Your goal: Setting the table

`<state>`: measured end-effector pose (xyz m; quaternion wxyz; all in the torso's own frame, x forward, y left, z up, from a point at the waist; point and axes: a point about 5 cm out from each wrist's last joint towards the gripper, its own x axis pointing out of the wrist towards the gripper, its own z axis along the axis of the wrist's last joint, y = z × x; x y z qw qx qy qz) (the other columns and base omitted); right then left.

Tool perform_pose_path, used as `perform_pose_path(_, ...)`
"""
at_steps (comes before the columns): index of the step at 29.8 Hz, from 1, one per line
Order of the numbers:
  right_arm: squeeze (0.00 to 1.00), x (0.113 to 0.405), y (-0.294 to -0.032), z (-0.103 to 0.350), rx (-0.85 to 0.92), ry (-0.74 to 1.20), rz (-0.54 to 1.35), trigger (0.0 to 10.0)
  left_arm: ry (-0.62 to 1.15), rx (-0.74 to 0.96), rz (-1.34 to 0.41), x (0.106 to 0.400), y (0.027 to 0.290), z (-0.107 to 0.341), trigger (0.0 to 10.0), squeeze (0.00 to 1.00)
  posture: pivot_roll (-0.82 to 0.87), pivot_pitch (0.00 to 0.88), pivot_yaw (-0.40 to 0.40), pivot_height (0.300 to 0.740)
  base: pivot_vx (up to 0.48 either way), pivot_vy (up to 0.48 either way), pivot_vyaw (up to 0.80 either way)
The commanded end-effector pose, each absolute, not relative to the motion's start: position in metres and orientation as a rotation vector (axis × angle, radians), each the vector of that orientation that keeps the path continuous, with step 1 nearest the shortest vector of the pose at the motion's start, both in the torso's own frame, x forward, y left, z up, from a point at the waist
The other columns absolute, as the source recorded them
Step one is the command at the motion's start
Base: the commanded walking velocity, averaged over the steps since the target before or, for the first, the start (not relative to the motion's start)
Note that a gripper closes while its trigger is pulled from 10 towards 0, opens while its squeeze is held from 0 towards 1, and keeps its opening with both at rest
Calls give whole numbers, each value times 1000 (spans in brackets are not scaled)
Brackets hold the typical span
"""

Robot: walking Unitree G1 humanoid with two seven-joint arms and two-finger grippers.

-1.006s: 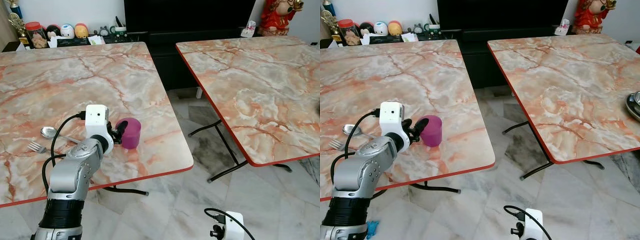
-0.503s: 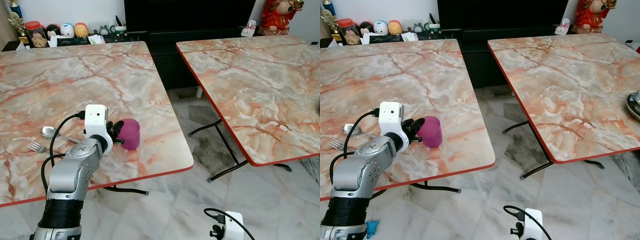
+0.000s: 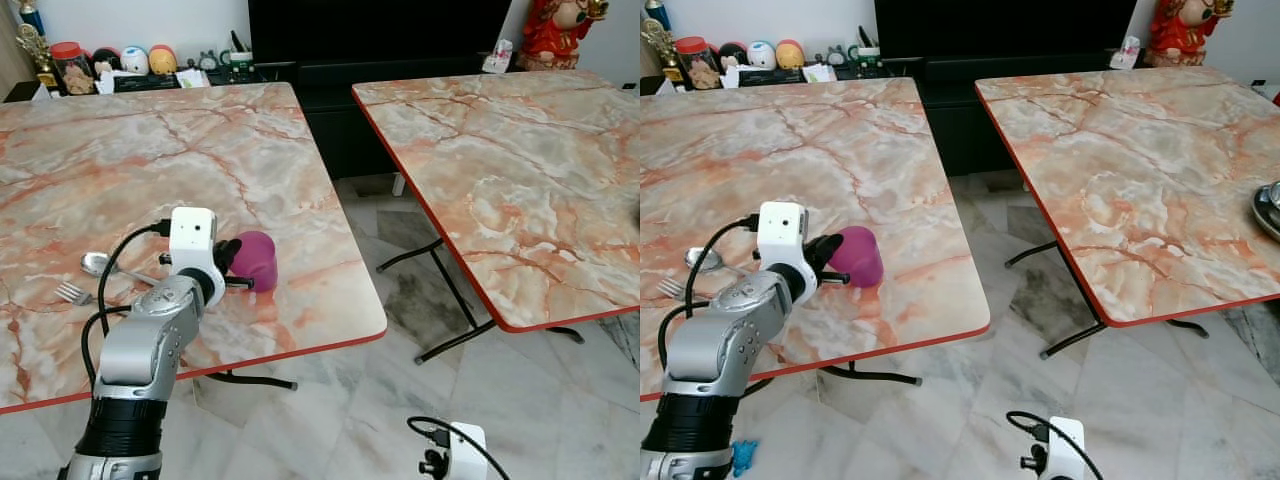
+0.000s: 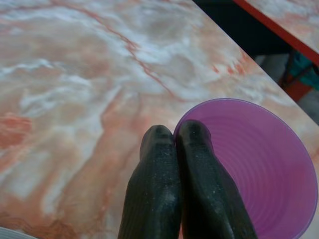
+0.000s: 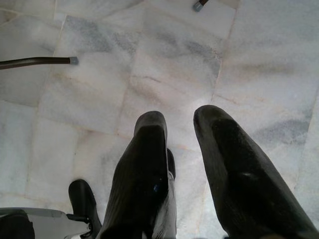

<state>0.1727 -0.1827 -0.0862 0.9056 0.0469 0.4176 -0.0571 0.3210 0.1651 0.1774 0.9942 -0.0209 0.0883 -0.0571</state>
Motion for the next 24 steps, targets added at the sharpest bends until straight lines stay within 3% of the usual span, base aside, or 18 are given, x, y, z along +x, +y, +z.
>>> perform_pose_path(1, 0, 172, -186, -86, 85, 869, -117, 10000, 131, -37, -99, 320, 166, 186, 0, 0, 78, 25, -10, 736, 0, 0, 0)
perform_pose_path(10, 0, 171, -186, -86, 82, 868, -115, 10000, -48, -74, -77, 317, 162, 198, 0, 0, 73, 23, -10, 736, 0, 0, 0)
perform_pose_path(11, 0, 172, -186, -86, 81, 868, -115, 10000, -70, -67, -65, 316, 161, 199, 2039, 0, 75, 21, -13, 736, 0, 0, 0)
perform_pose_path(12, 0, 172, -186, -86, 80, 869, -113, 10000, -103, -61, -55, 313, 160, 197, 10000, 0, 74, 23, -13, 736, 0, 0, 0)
perform_pose_path(24, 0, 170, -188, -87, 89, 865, -135, 10000, -231, 48, -67, 301, 155, 177, 10000, 0, 64, 0, -17, 736, 0, -52, 0)
